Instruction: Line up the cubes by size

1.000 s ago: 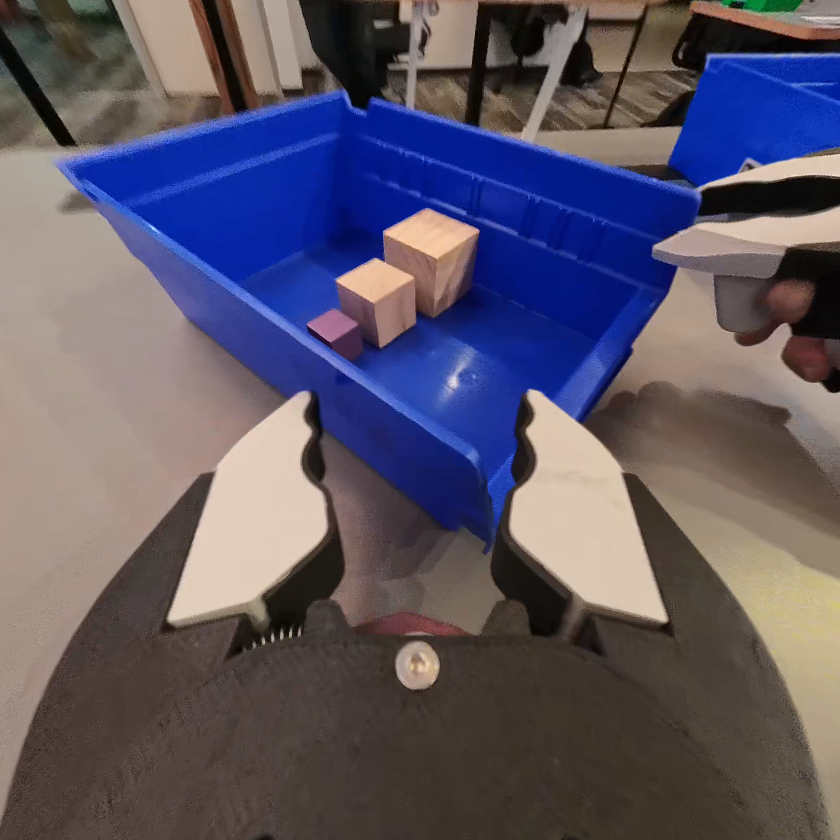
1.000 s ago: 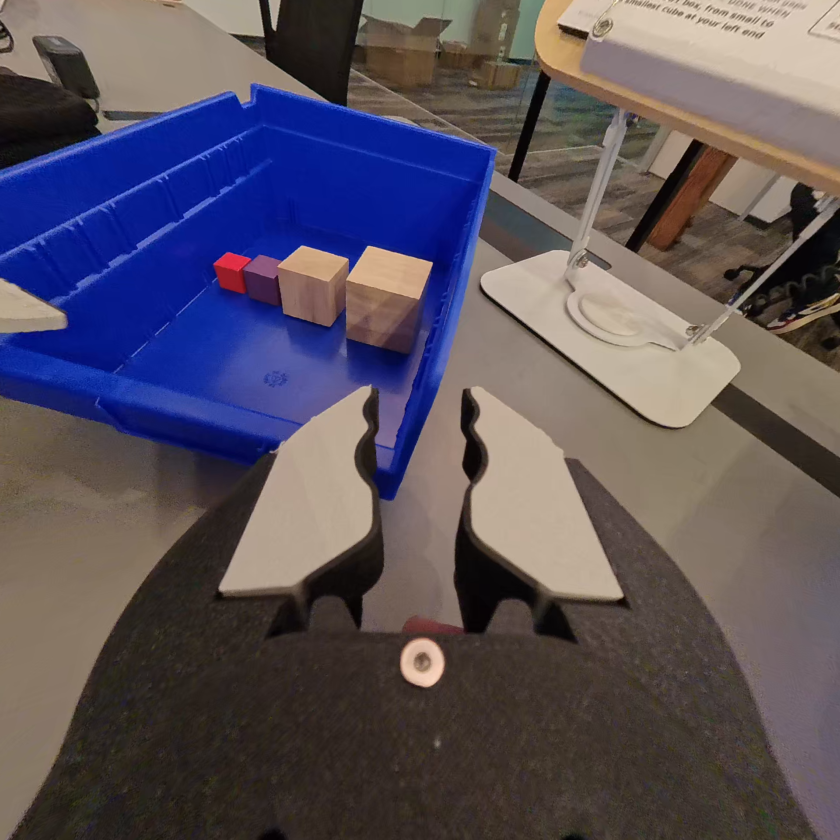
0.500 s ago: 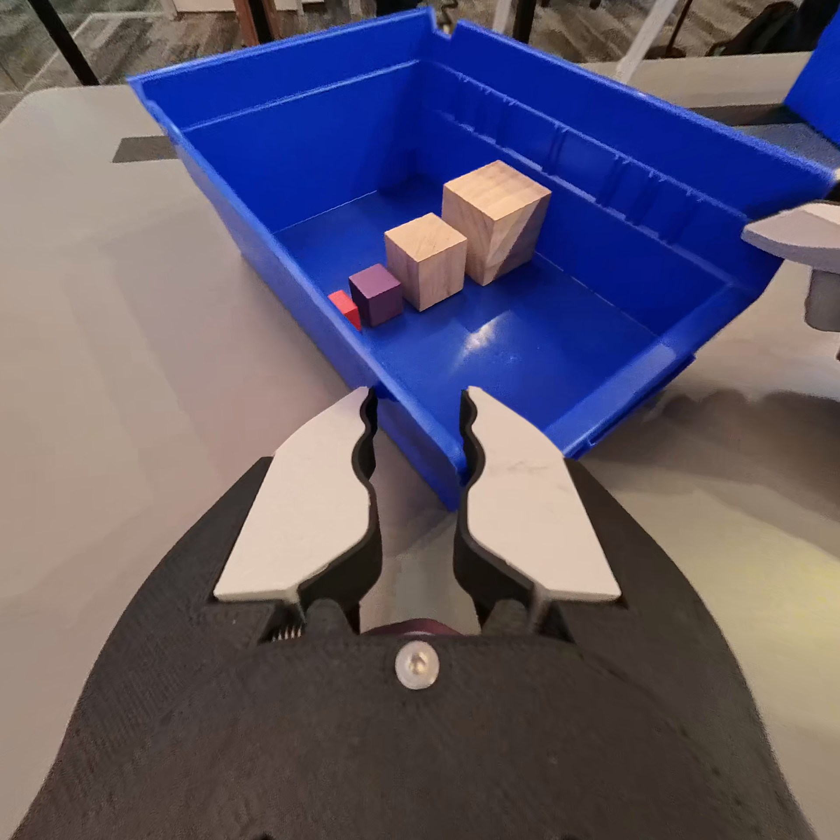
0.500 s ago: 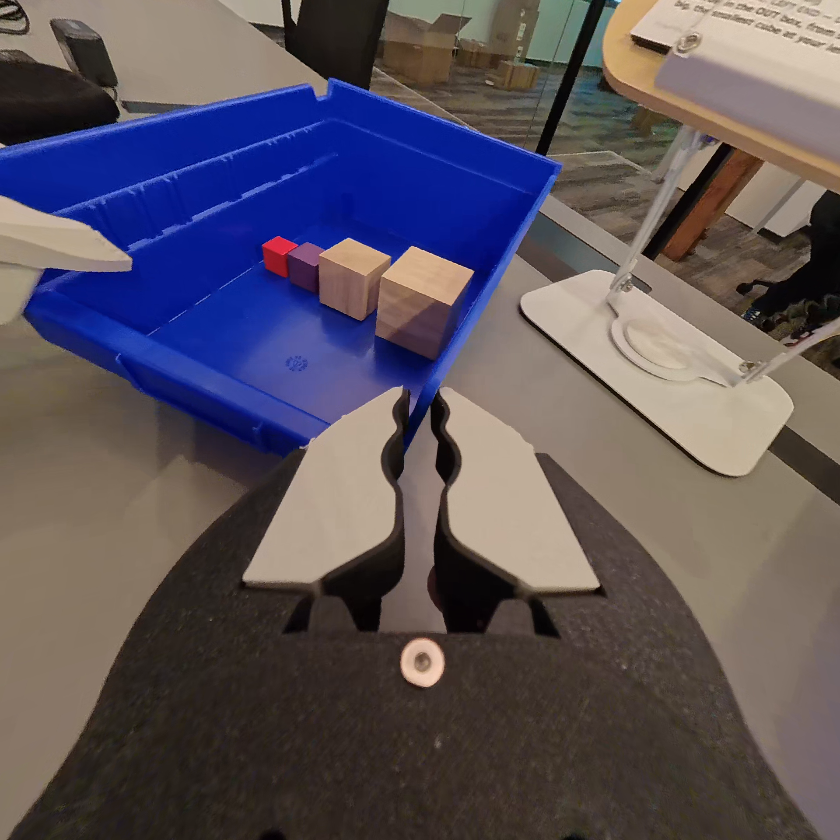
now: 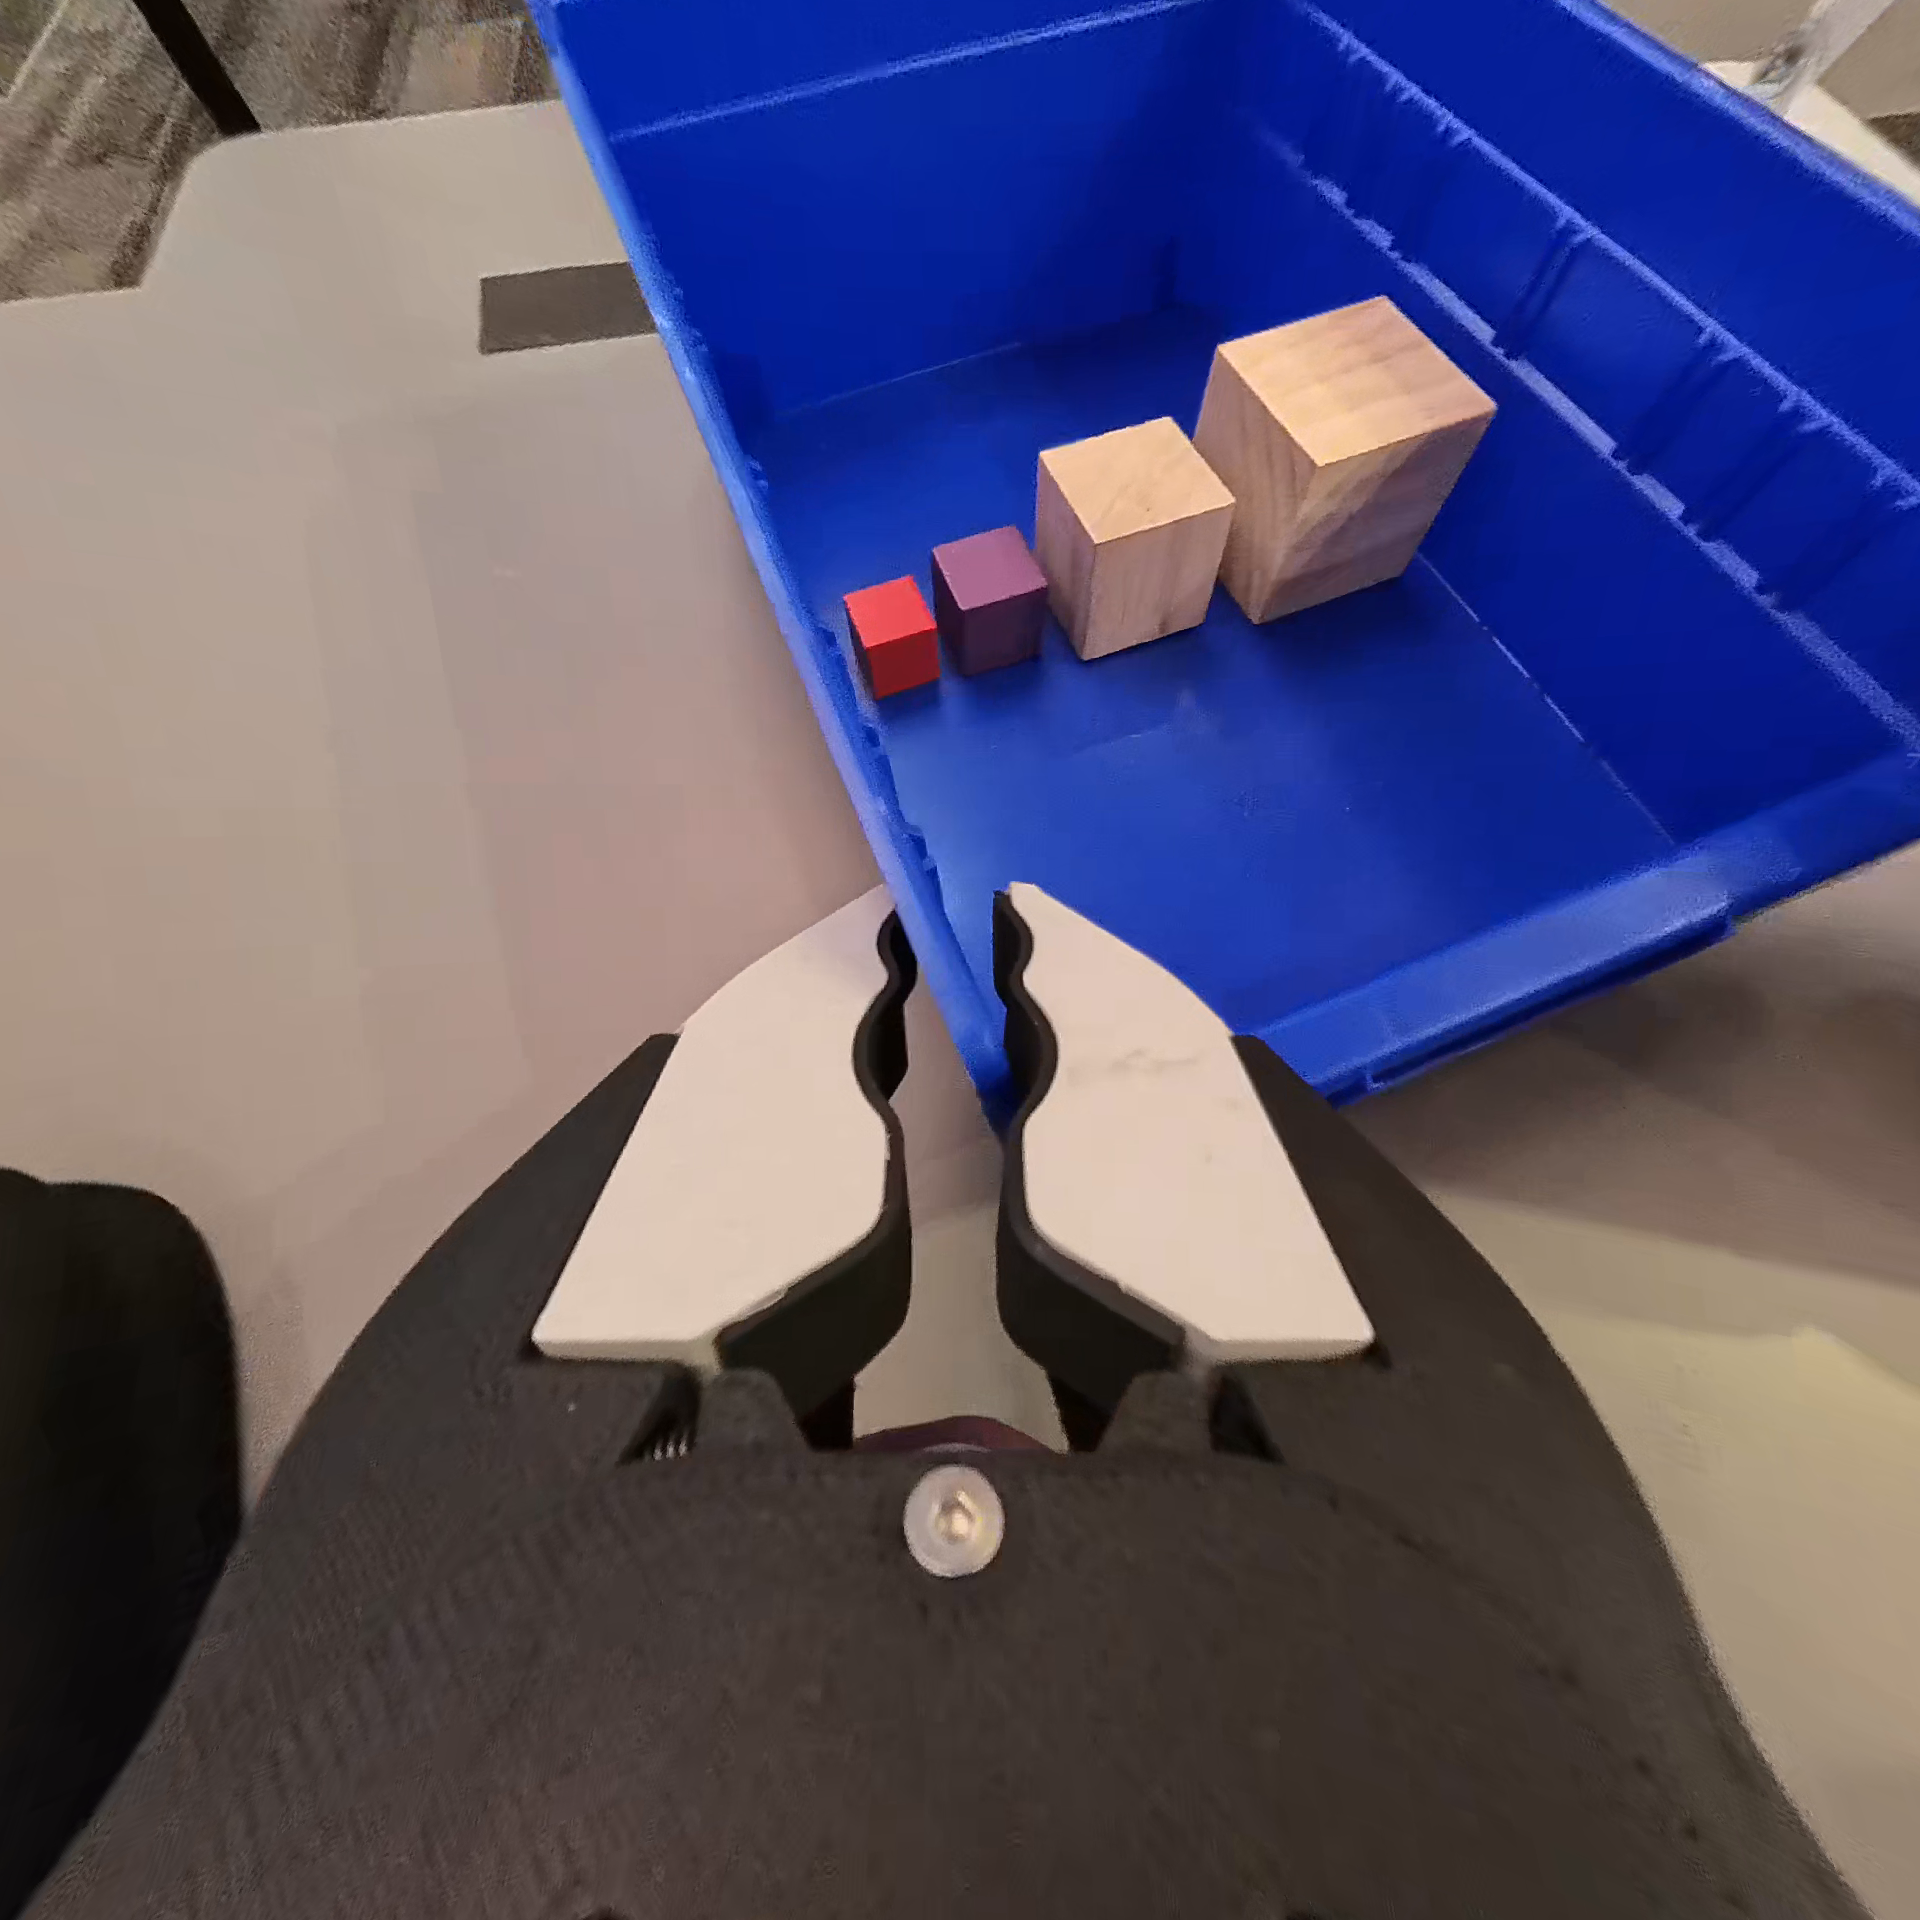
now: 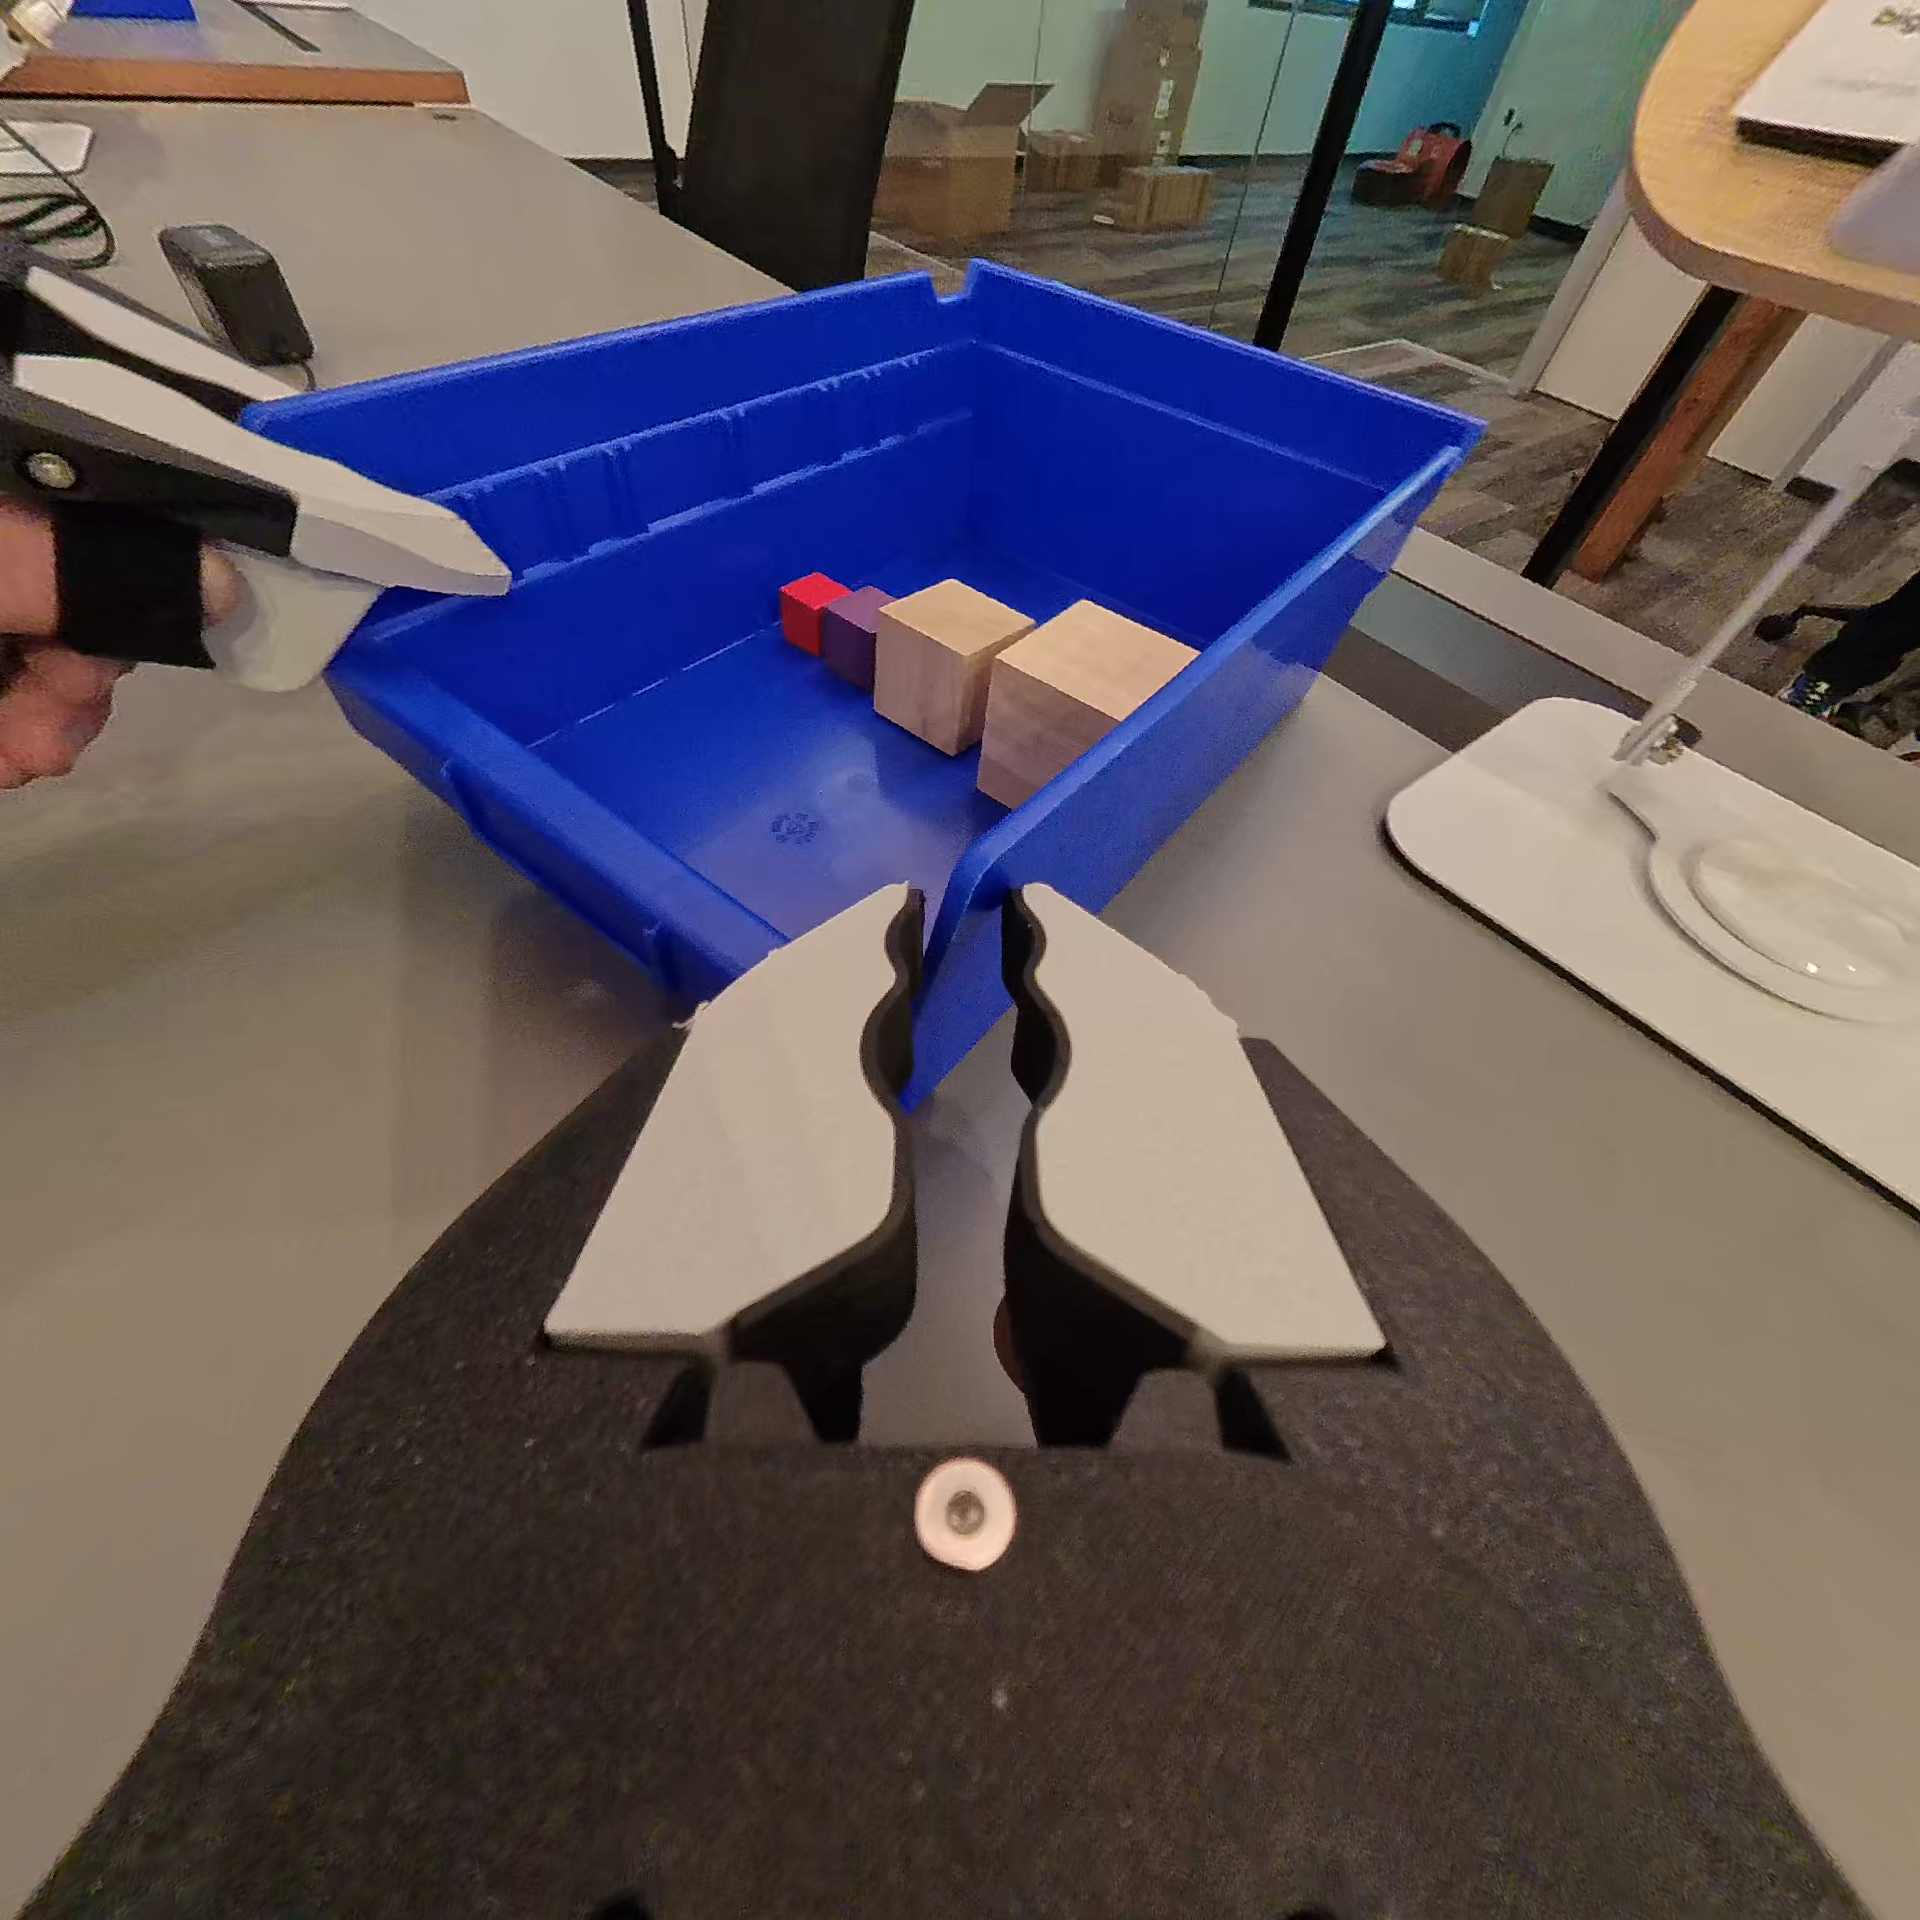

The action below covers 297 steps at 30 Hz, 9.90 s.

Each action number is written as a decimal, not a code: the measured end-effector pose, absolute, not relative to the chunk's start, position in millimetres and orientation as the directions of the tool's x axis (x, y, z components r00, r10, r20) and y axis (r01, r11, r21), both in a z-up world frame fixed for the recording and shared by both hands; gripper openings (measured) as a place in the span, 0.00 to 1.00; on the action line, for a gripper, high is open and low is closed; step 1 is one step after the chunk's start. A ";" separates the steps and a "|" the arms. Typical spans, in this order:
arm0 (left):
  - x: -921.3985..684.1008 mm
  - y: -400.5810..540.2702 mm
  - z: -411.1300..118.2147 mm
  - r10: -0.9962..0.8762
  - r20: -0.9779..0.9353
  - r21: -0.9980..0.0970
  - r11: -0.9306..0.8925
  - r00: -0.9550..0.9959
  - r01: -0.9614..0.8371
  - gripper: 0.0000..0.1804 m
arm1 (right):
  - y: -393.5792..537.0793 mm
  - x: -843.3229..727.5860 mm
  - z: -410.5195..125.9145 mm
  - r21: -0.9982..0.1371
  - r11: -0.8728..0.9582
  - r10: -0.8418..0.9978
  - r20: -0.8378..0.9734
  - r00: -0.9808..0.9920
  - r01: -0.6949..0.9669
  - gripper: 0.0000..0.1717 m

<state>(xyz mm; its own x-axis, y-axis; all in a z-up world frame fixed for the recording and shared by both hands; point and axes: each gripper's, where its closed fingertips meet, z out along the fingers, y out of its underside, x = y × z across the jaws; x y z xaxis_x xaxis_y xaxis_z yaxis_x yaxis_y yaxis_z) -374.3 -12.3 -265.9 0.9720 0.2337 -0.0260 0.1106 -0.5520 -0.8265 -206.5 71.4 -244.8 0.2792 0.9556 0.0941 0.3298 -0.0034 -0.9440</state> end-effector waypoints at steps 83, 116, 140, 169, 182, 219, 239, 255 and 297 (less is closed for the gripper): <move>-104.6 144.7 -250.1 -0.356 -0.114 -0.927 -0.298 0.927 -0.228 0.34 | 179.5 -41.1 -240.2 -0.965 -0.054 0.861 0.085 0.502 0.257 0.23; -148.8 141.5 -171.1 -0.242 -0.238 -0.968 -0.020 0.941 -0.250 0.40 | 178.9 -43.0 -244.0 -0.923 0.137 0.827 0.307 0.470 0.361 0.22; -396.6 188.0 -240.4 -0.740 -0.363 -0.383 -0.435 0.566 -0.815 0.51 | 178.9 -45.6 -249.1 -0.916 0.123 0.845 0.299 0.444 0.381 0.22; -430.1 187.3 -239.9 -0.675 -0.458 -0.316 -0.484 0.578 -0.816 0.34 | 177.7 -47.0 -250.2 -0.914 0.128 0.852 0.300 0.429 0.385 0.23; -282.5 122.6 -127.5 -0.580 -0.626 -0.604 -0.061 0.521 -0.794 0.34 | 169.0 -45.3 -227.0 -0.982 0.049 0.926 0.113 0.361 0.182 0.27; -23.0 87.6 -140.0 -0.650 -0.708 -0.670 0.494 0.276 -0.554 0.41 | 76.6 -23.5 -141.7 -0.789 -0.604 0.685 -0.444 -0.578 -0.110 0.34; -77.7 139.9 -218.1 -0.541 -0.350 -0.931 0.110 0.765 -0.348 0.11 | 237.0 104.9 -91.9 -0.987 0.125 0.984 0.137 0.117 0.105 0.27; -81.2 150.8 -228.8 -0.550 -0.322 -0.939 0.079 0.771 -0.335 0.13 | 367.4 120.8 -165.7 -0.858 0.042 0.976 0.144 0.162 0.511 0.27; -75.3 148.2 -233.1 -0.578 -0.343 -0.928 0.084 0.741 -0.364 0.12 | 390.5 101.2 -273.3 -0.588 0.193 0.976 0.034 -0.215 0.786 0.27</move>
